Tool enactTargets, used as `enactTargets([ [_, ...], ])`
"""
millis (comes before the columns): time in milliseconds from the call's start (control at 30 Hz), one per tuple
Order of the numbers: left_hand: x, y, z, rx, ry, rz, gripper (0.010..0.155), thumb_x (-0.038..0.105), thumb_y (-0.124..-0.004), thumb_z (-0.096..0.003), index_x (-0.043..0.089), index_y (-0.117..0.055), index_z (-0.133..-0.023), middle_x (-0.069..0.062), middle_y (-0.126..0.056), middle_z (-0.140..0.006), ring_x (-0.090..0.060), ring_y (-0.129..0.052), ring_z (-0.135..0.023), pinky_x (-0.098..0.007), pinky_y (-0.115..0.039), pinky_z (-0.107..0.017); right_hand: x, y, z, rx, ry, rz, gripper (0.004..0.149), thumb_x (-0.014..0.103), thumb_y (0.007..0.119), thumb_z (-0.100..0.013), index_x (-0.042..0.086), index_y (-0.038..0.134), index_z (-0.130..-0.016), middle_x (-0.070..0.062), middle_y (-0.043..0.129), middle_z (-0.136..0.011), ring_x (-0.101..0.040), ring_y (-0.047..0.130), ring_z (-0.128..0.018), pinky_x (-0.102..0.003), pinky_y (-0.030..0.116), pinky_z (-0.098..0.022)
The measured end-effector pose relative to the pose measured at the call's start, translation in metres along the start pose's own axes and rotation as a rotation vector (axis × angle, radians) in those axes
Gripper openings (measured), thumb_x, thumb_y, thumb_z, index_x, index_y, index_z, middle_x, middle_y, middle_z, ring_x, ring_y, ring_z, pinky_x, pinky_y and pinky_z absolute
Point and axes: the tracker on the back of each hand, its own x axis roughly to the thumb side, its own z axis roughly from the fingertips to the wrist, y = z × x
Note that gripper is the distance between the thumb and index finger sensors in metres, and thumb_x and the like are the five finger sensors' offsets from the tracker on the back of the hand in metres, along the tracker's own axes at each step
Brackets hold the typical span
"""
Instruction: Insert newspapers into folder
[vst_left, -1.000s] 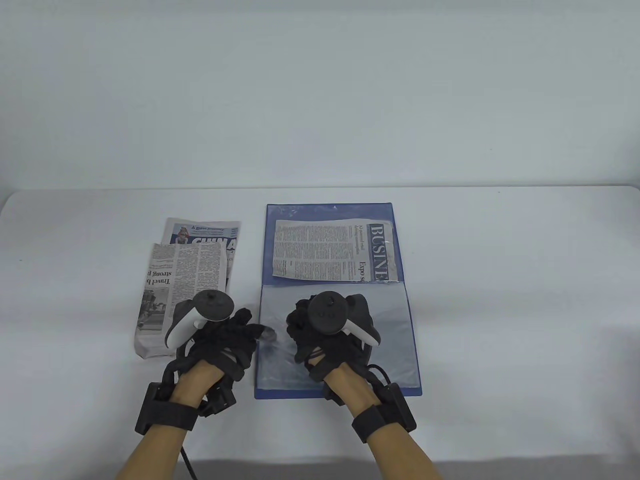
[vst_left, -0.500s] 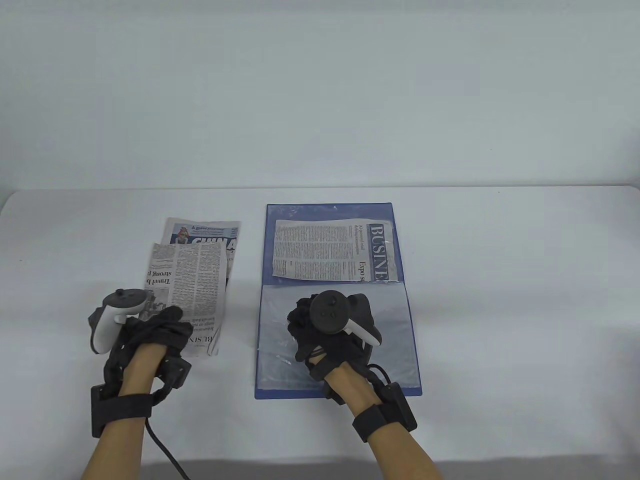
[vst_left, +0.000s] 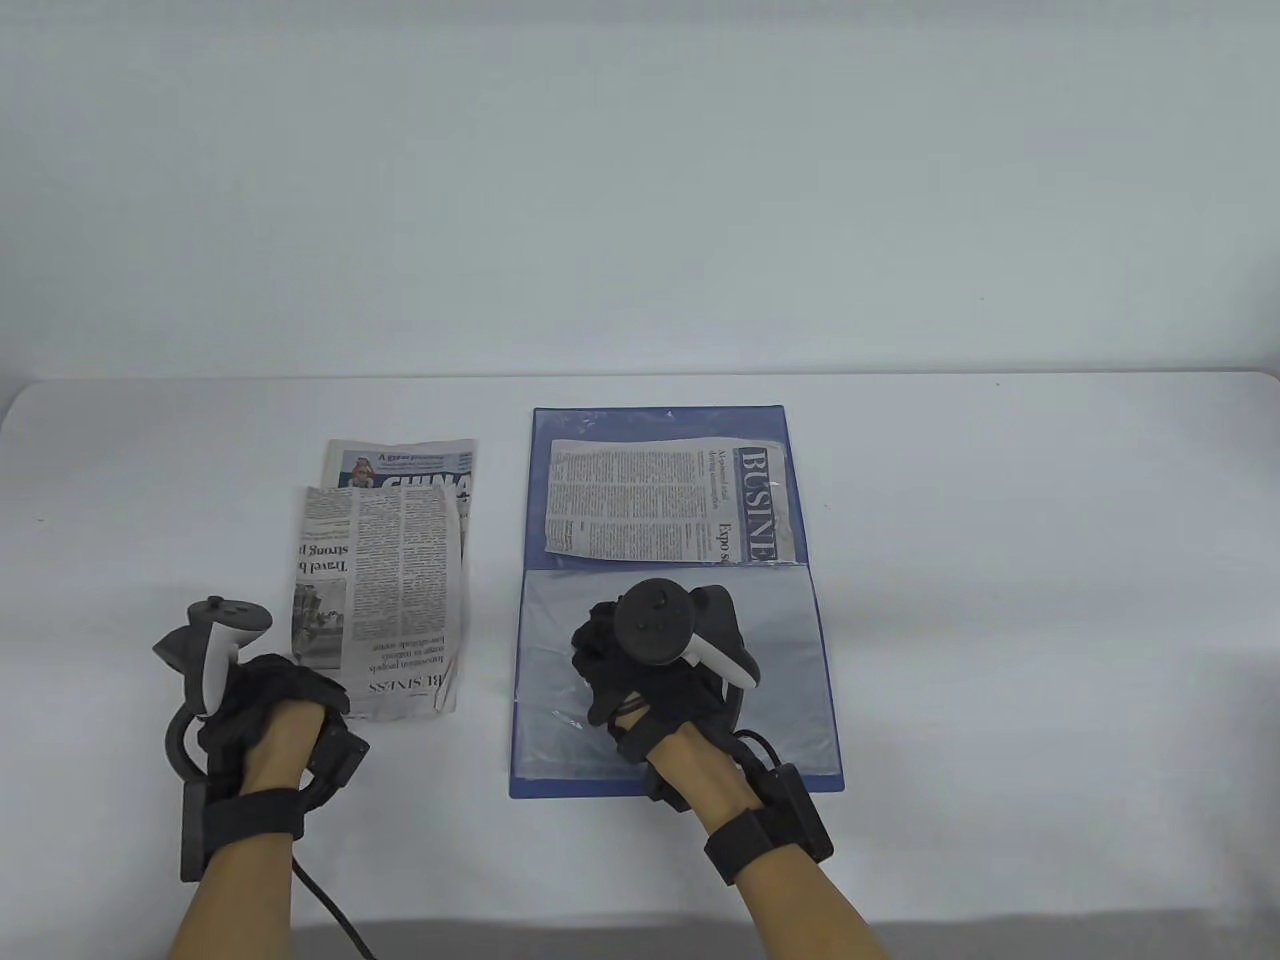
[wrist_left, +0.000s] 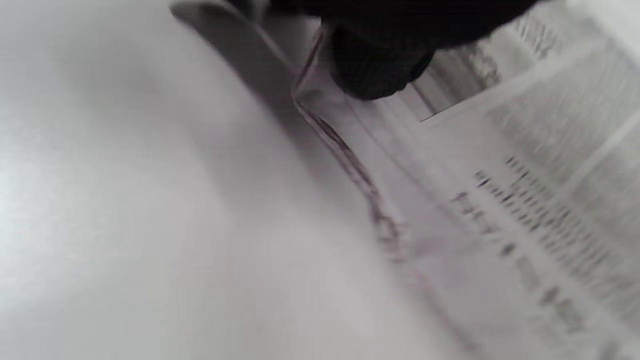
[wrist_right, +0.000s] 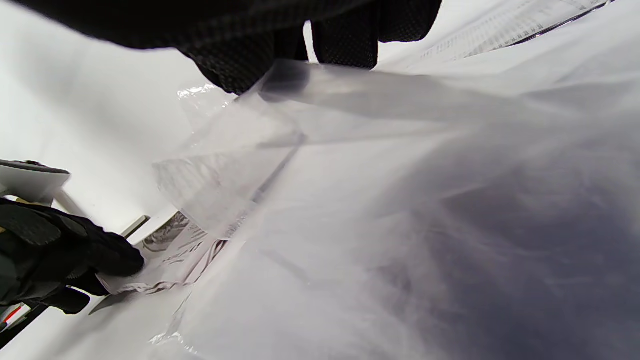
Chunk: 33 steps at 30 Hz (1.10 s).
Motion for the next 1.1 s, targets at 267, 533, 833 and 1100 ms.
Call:
enactTargets([
  [267, -0.004, 0.041, 0.042, 0.178, -0.222, 0.308, 0.045, 0.032, -0.068, -0.0658, 0.035, -0.048, -0.106, 0.008, -0.078, -0.105, -0.014, -0.098, -0.086, -0.037, -0.078, -0.079, -0.001, -0.003, 0.001, -0.019, -0.003, -0.013, 0.037, 0.028, 0.077, -0.059, 0.011, 0.072, -0.091, -0.022, 0.053, -0.106, -0.048, 0.045, -0.099, -0.078, 0.024, -0.060],
  [533, -0.027, 0.076, 0.060, 0.176, -0.368, 0.588, 0.045, 0.034, -0.063, -0.0667, 0.046, -0.055, -0.110, 0.004, -0.076, -0.105, -0.003, -0.104, -0.062, -0.029, -0.088, -0.067, -0.005, -0.007, 0.001, -0.044, 0.003, -0.020, 0.037, 0.028, 0.077, -0.059, 0.011, 0.072, -0.091, -0.022, 0.053, -0.106, -0.048, 0.046, -0.099, -0.078, 0.024, -0.060],
  [833, -0.045, 0.108, 0.046, -0.062, -0.391, 0.580, 0.045, 0.029, -0.065, -0.0651, 0.039, -0.065, -0.109, -0.004, -0.076, -0.106, -0.010, -0.104, -0.053, -0.036, -0.088, -0.059, -0.007, -0.013, 0.005, -0.080, 0.006, -0.039, 0.037, 0.028, 0.076, -0.059, 0.011, 0.071, -0.091, -0.022, 0.054, -0.106, -0.048, 0.047, -0.099, -0.078, 0.025, -0.060],
  [1100, -0.040, 0.102, 0.039, -0.150, -0.421, 0.574, 0.046, 0.027, -0.066, -0.0634, 0.036, -0.068, -0.108, -0.006, -0.079, -0.103, -0.014, -0.102, -0.047, -0.038, -0.087, -0.055, -0.006, -0.012, 0.005, -0.071, 0.005, -0.041, 0.037, 0.029, 0.076, -0.059, 0.011, 0.072, -0.091, -0.021, 0.054, -0.106, -0.048, 0.047, -0.099, -0.078, 0.025, -0.060],
])
